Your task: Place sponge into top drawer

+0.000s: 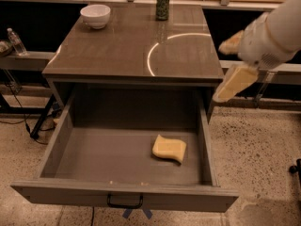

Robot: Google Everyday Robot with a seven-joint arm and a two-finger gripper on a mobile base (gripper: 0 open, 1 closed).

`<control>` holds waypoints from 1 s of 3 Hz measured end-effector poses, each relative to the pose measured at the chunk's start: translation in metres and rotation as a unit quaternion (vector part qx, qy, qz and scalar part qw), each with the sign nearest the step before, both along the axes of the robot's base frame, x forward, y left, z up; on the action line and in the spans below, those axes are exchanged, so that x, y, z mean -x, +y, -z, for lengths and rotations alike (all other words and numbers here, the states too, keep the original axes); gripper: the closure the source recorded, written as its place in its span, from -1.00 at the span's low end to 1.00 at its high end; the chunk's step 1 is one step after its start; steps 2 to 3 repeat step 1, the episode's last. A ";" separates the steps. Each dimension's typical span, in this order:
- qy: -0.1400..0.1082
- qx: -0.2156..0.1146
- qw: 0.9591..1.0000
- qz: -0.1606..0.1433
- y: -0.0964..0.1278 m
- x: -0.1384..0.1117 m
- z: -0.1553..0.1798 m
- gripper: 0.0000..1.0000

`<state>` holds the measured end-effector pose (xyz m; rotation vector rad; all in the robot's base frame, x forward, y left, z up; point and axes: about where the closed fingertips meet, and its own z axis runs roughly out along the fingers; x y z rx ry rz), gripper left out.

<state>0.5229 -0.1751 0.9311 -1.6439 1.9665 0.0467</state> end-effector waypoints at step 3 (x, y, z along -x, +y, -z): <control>-0.071 0.007 0.997 0.026 -0.013 0.000 -0.086 -1.00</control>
Offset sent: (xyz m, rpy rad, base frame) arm 0.0000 0.0000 0.0000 0.0000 0.0000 0.0000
